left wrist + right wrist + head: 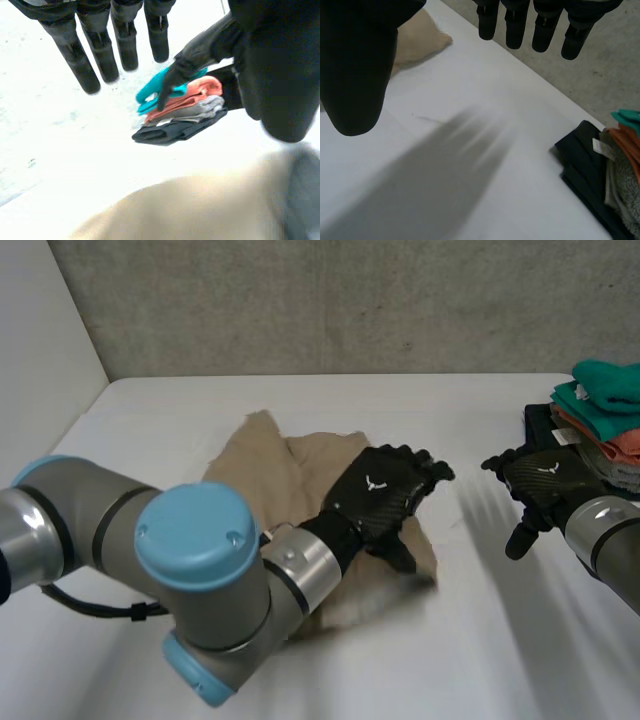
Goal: Fold the laundry.
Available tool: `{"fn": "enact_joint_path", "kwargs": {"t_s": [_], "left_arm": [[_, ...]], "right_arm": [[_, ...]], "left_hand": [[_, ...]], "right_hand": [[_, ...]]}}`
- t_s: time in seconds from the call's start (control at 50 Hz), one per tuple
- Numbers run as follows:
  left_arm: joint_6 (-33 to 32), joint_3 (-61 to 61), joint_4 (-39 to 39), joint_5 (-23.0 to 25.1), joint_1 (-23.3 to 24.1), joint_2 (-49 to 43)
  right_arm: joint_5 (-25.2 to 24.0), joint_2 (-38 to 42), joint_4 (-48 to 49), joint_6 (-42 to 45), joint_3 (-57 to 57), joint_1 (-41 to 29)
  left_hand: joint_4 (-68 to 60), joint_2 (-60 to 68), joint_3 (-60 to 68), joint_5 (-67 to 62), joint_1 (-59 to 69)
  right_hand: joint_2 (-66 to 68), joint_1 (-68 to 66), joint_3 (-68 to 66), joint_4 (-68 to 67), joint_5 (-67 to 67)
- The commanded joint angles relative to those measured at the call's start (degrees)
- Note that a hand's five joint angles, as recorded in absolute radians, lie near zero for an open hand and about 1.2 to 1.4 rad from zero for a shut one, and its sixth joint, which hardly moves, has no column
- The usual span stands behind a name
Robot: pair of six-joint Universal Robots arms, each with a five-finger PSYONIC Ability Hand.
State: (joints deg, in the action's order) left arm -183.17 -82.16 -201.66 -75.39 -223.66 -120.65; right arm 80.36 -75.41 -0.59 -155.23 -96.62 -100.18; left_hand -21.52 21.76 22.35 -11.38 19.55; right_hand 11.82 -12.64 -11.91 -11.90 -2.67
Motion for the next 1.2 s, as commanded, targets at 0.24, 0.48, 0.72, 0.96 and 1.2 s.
{"fn": "enact_joint_path", "kwargs": {"t_s": [0.24,0.48,0.72,0.96,1.2], "left_arm": [[-2.54,-3.46,4.33,9.45,-27.41,14.33],[-22.22,15.79,16.03,13.43,-33.59,-10.64],[-29.00,28.89,18.41,14.57,-32.54,-24.62],[-28.83,21.53,16.13,2.54,-30.26,-13.22],[-21.18,-3.26,14.45,-8.71,-22.09,10.61]], "right_arm": [[-0.82,-3.95,-4.85,-8.84,-0.06,-9.92],[11.83,0.34,2.78,-14.40,-4.10,-25.06],[19.83,8.96,14.65,-8.69,-6.74,-30.60],[19.49,12.47,24.31,2.02,1.33,-21.29],[2.45,30.31,29.42,8.03,35.86,-11.00]], "left_hand": [[3.24,-3.48,-4.06,3.10,-1.27],[7.77,-8.01,-8.60,7.63,-5.80],[6.95,-7.19,-7.77,6.80,-4.98],[-58.48,58.24,57.65,-58.62,60.45],[-58.48,58.24,57.65,-58.62,60.45]], "right_hand": [[-1.82,2.64,1.91,1.90,2.67],[-1.82,2.64,1.91,1.90,2.67],[1.35,-0.53,-1.27,-1.28,-0.50],[68.18,-67.36,-68.09,-68.10,-67.33],[68.18,-67.36,-68.09,-68.10,-67.33]]}}
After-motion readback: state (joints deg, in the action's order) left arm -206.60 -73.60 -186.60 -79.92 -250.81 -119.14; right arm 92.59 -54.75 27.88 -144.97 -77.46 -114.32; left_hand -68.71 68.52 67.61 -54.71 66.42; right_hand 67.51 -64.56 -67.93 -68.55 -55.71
